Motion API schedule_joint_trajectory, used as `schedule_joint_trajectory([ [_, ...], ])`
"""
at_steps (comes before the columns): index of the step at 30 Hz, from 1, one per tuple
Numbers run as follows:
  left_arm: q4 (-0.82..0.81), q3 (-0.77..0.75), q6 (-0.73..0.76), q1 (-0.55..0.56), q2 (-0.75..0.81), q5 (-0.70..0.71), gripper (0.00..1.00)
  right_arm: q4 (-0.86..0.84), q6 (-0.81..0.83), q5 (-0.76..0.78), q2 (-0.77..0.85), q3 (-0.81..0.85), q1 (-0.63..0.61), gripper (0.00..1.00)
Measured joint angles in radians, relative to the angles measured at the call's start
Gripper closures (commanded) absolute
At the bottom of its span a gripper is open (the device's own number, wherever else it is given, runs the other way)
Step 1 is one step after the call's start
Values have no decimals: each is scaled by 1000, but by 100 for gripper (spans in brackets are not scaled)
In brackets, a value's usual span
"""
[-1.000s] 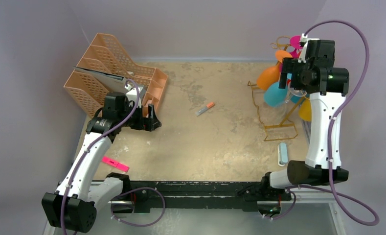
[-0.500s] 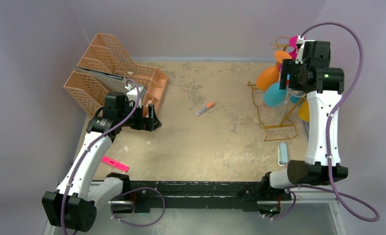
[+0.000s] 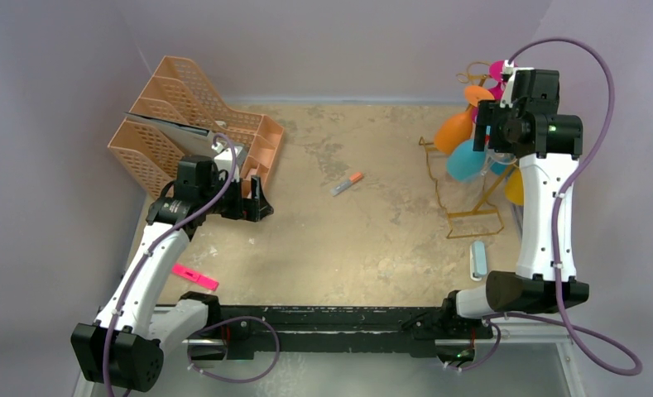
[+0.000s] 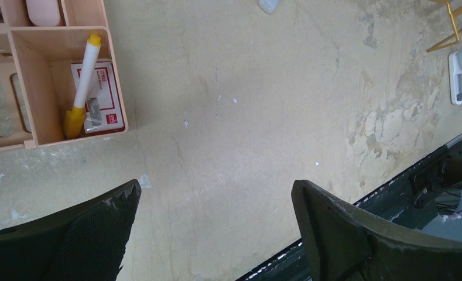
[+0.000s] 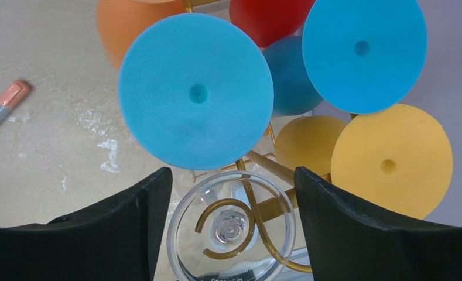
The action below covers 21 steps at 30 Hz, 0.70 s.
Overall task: Take the wine glass off the wine glass rack
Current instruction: Pick up the wine glass from the wine rack.
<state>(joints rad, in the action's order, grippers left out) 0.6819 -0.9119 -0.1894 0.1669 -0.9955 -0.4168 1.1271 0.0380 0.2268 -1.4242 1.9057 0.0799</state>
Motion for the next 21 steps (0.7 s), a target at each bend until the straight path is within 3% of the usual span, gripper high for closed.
schedule_joint_trajectory([
  [3, 0, 0, 0, 0, 0, 0, 0, 4, 3, -1, 0, 1, 0, 17],
  [21, 0, 0, 0, 0, -3, 0, 0, 50, 20, 0, 26, 11, 0, 27],
])
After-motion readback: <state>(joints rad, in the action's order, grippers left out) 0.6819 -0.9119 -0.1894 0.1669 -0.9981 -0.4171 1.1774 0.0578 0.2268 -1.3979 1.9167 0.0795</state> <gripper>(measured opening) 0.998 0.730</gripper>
